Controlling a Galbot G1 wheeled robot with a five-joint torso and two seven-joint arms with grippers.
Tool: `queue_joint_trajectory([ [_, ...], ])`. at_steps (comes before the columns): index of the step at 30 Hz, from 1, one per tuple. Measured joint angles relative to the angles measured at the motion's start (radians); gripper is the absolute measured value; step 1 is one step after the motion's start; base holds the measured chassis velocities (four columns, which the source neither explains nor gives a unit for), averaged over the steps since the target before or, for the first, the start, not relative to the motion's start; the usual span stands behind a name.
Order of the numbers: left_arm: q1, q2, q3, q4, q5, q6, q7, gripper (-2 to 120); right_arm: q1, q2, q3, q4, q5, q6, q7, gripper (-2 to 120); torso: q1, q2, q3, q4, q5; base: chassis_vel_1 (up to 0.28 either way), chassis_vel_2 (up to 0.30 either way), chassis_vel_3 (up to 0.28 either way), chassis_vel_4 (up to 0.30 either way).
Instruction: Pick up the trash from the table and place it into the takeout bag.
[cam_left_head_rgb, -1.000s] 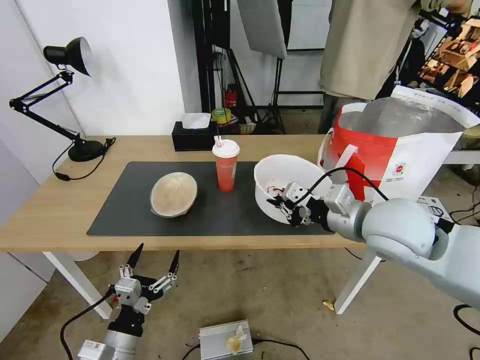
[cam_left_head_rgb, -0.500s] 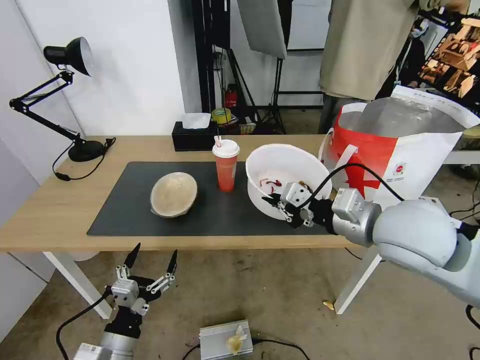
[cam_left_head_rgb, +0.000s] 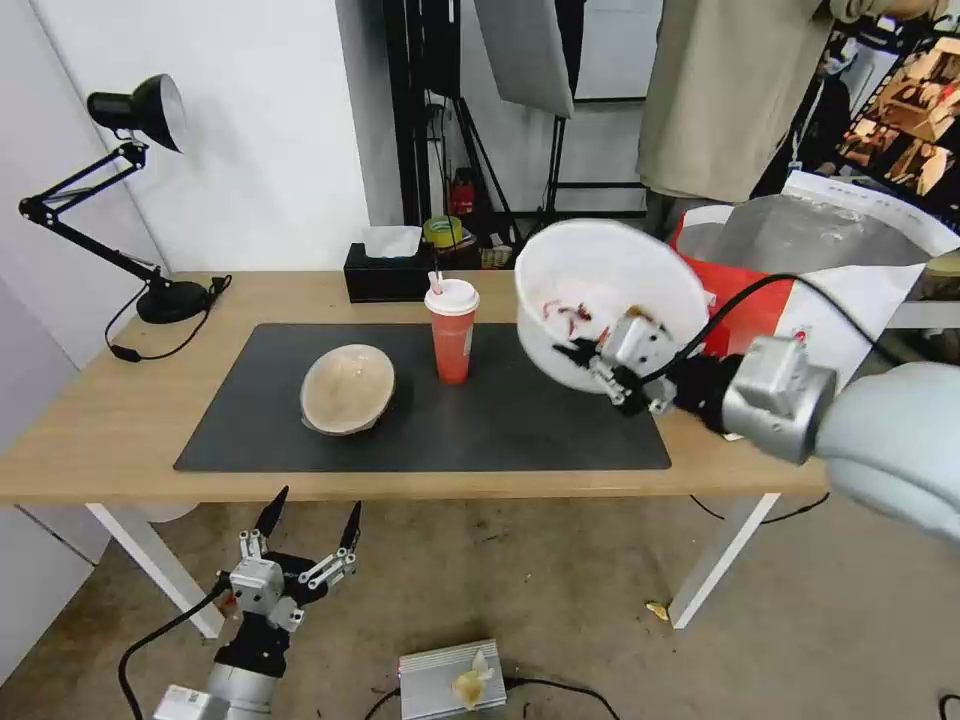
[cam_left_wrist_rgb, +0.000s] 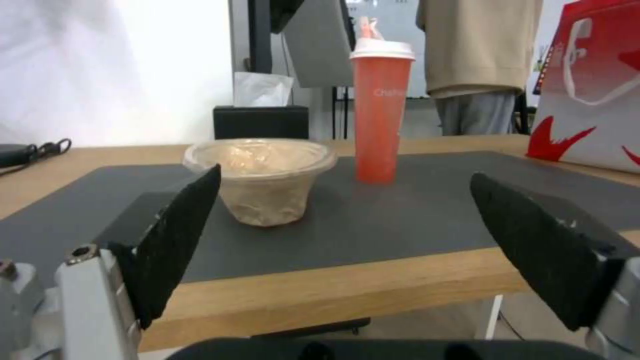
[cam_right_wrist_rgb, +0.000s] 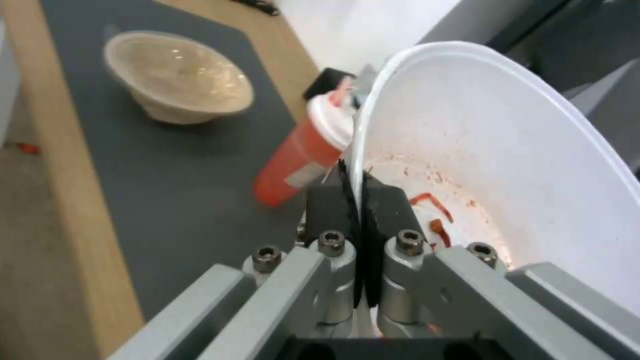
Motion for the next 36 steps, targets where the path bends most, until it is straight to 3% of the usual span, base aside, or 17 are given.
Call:
queue_joint_trajectory([
  [17,0.011,0.033,-0.011,-0.051,-0.009,-0.002,0.015,100,-0.016,-0.093,0.216,-0.073,0.051,0.024,-0.013,0,0.000,0.000,0.000,0.0000,0.0000,0.000,0.000,0.000,0.000],
  [36,0.008,0.053,0.004,-0.059,-0.012,0.002,0.023,100,-0.020,-0.089,0.240,-0.200,0.003,0.040,-0.029,0,0.000,0.000,0.000,0.0001,0.0000,0.000,0.000,0.000,0.000],
])
